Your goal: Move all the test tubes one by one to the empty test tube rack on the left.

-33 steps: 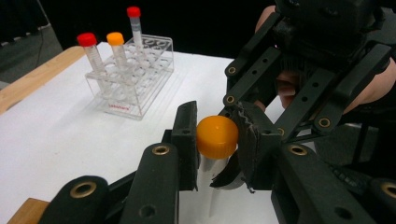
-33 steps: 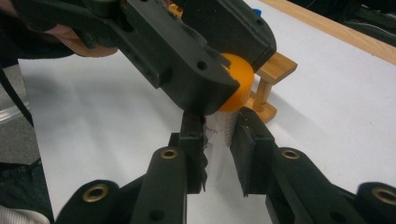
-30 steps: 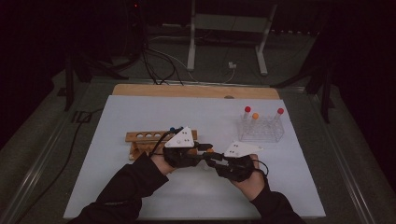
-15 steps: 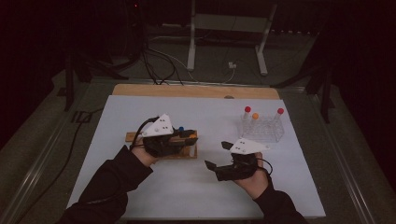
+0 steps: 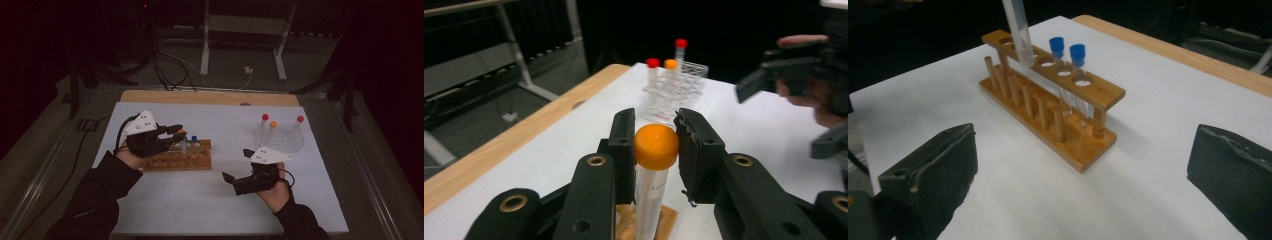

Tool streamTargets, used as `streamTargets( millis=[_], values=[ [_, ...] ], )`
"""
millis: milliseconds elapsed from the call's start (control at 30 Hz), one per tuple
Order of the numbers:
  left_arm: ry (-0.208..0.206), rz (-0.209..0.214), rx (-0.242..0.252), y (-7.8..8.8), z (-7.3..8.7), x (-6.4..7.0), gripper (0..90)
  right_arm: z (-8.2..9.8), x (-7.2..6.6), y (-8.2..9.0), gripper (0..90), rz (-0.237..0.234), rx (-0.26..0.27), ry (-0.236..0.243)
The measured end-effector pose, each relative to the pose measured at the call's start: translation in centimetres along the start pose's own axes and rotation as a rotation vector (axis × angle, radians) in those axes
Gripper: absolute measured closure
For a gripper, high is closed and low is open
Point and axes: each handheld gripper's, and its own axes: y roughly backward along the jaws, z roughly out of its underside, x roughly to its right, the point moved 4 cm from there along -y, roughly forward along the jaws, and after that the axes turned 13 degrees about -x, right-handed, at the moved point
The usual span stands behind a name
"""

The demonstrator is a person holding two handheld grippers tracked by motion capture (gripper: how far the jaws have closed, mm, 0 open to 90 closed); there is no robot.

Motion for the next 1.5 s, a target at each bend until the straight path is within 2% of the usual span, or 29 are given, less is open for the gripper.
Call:
streamTargets(
  millis=[267, 367, 867, 1000, 1267, 1500],
  values=[
    [0.028, -0.074, -0.006, -0.3, 0.6, -2.3, 71.5, 0.0, 0.2, 0.3, 0.0, -0.007, 0.024, -0.002],
    [0.035, -0.083, -0.018, -0.9, 1.1, -2.7, 71.5, 0.0, 0.3, 0.4, 0.0, -0.005, 0.022, -0.007],
    [0.077, -0.054, -0.096, -4.6, 4.5, -2.9, 71.5, 0.3, 0.6, 0.3, 0.0, -0.007, 0.013, -0.007],
    [0.085, -0.055, -0.105, -5.1, 5.1, -2.9, 71.5, 0.4, 0.5, 0.3, 0.0, 0.0, 0.009, 0.005],
    [0.099, -0.05, -0.127, -5.8, 6.1, -3.0, 71.5, 0.4, 0.7, 0.4, 0.0, -0.004, 0.013, -0.004],
    [0.11, -0.042, -0.127, -5.9, 6.2, -3.1, 71.4, 0.3, 0.9, 0.5, 0.0, -0.006, 0.019, -0.01]
  ],
)
